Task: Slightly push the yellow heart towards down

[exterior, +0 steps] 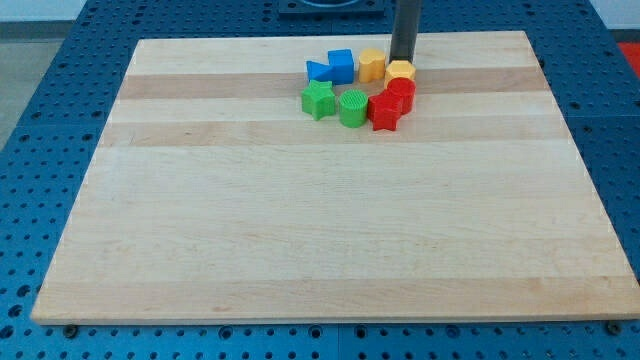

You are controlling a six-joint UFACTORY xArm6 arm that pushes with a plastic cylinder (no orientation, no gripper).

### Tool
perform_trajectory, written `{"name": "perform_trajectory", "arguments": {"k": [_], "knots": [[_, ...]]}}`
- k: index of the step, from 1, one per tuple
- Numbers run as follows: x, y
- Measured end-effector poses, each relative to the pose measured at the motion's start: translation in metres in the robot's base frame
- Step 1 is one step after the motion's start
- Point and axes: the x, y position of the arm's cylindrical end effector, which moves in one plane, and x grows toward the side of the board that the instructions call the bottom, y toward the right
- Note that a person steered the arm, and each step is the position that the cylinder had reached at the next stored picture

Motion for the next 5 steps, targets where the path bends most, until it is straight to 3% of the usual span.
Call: {"name": "perform_trajectory", "arguments": {"k": [1,2,4,5], "knots": [[-0.007,0.007],[-0.046,0.003],[-0.061,-0.083],[-0.053,-0.098]]}}
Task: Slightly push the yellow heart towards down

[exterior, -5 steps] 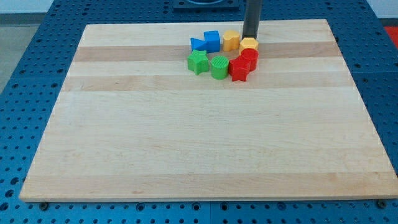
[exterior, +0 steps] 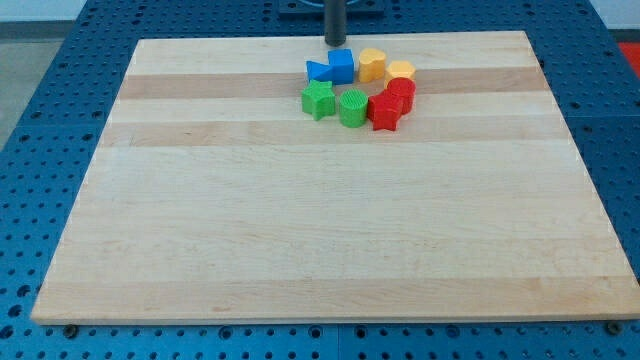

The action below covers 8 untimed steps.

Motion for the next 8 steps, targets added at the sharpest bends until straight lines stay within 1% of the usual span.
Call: {"name": "perform_trajectory", "arguments": {"k": [1,2,5,8], "knots": [[0.015,0.000],[0.020,0.000],[0.025,0.002],[0.027,0.020]]}}
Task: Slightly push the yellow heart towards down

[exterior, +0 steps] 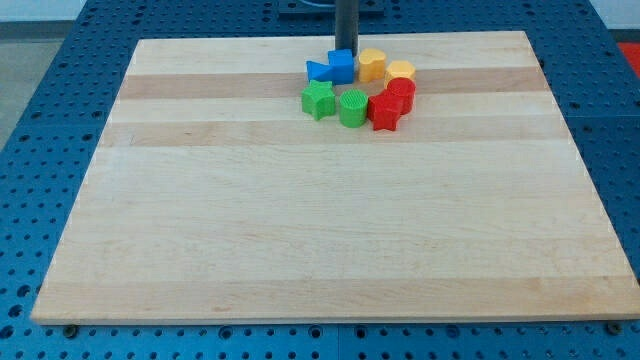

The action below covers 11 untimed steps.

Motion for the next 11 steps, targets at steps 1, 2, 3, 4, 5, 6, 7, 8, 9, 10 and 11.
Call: {"name": "perform_trajectory", "arguments": {"k": [1,2,3,4,5,6,7,8,9,10,11], "knots": [[0.000,0.002],[0.000,0.010],[0.000,0.023],[0.000,0.033],[0.002,0.035],[0.005,0.035],[0.005,0.036],[0.005,0.036],[0.010,0.040],[0.012,0.044],[0.012,0.044]]}}
